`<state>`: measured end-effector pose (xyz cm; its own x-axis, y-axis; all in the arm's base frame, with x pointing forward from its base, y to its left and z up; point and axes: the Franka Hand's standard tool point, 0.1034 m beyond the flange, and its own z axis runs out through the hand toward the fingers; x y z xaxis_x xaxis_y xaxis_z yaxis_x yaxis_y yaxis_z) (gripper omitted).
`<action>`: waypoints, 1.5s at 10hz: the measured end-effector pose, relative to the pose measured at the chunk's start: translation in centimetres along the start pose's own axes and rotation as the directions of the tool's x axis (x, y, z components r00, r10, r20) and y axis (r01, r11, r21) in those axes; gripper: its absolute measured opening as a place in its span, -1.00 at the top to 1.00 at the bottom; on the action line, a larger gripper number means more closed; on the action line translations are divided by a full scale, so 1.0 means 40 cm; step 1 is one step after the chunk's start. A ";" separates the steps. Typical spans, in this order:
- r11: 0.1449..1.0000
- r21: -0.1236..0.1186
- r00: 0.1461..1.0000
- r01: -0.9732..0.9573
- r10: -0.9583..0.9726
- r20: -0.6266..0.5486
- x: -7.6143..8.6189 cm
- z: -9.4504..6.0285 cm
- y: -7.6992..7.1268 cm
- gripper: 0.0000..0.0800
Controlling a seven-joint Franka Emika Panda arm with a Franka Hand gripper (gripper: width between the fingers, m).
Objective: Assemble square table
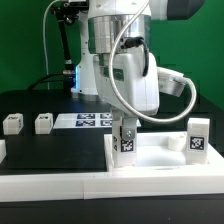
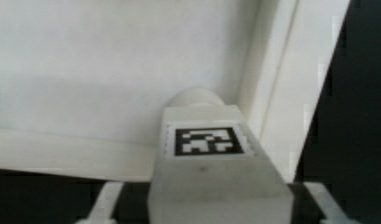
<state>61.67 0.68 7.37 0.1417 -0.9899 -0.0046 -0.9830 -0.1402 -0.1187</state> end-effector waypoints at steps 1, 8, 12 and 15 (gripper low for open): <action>0.999 0.001 0.999 -0.043 0.043 0.004 -0.001 0.000 0.000 0.27; 0.928 0.001 0.928 0.374 -0.374 0.005 -0.003 0.001 0.000 -0.62; 0.739 -0.002 0.739 0.673 -0.673 0.012 -0.010 0.001 -0.001 -0.62; 0.569 -0.004 0.569 0.823 -0.822 0.017 -0.014 0.002 0.001 -0.62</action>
Offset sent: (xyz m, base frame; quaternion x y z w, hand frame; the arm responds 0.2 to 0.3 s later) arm 0.0013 -0.0002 0.0011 -0.0076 -0.0084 -0.0982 0.9951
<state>61.58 1.24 7.30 0.8910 -0.4473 0.0776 -0.4430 -0.8940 -0.0670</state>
